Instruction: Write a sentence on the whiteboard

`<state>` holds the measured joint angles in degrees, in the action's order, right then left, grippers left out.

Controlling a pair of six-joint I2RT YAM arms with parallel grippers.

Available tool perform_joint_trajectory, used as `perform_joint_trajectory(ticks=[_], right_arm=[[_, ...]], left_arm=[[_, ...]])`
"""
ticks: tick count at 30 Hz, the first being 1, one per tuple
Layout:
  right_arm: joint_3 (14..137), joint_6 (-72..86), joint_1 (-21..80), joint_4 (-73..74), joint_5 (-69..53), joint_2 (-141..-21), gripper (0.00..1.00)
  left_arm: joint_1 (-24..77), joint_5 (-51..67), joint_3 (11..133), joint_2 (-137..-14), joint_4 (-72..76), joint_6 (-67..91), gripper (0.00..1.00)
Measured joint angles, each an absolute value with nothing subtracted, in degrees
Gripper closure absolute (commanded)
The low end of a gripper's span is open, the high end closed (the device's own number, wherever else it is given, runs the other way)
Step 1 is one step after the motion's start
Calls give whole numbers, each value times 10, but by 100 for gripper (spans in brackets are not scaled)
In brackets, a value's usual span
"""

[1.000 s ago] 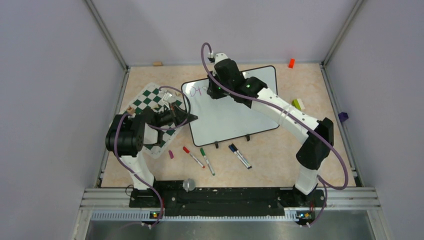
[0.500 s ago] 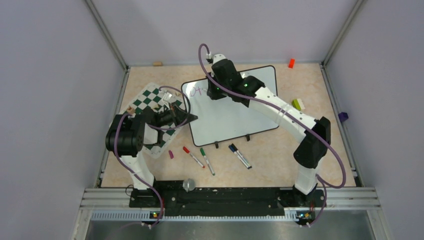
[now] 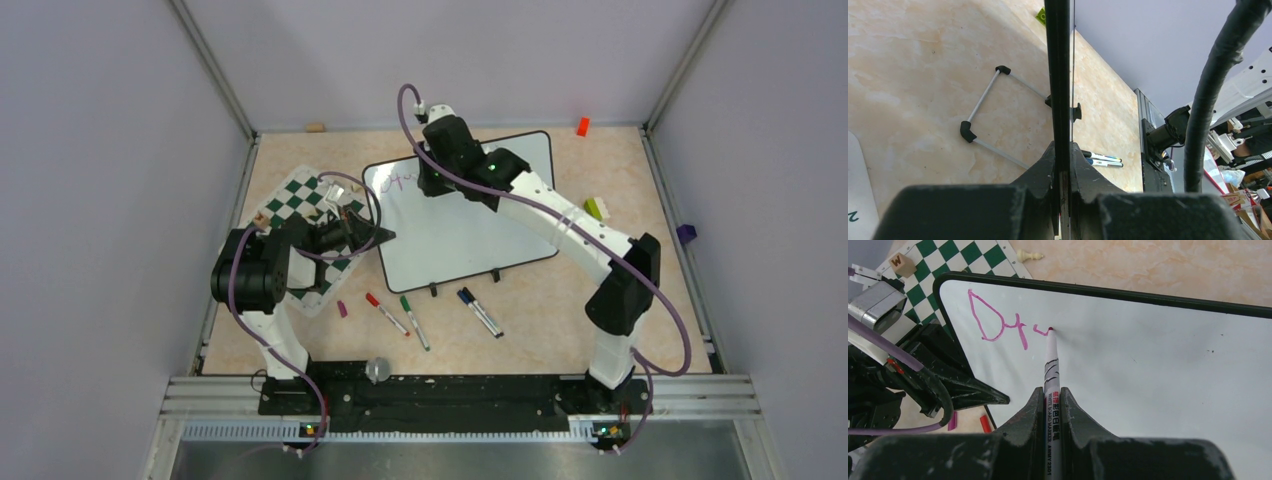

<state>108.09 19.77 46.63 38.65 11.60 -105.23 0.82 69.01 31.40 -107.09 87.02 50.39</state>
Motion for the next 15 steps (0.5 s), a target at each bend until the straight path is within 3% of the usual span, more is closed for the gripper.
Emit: perform_joint_trajectory(ticks=[15], right_arm=[[1119,196,462,392,97,-1075,100]], left_arm=[[8,689,314,-1071,868,508,100]])
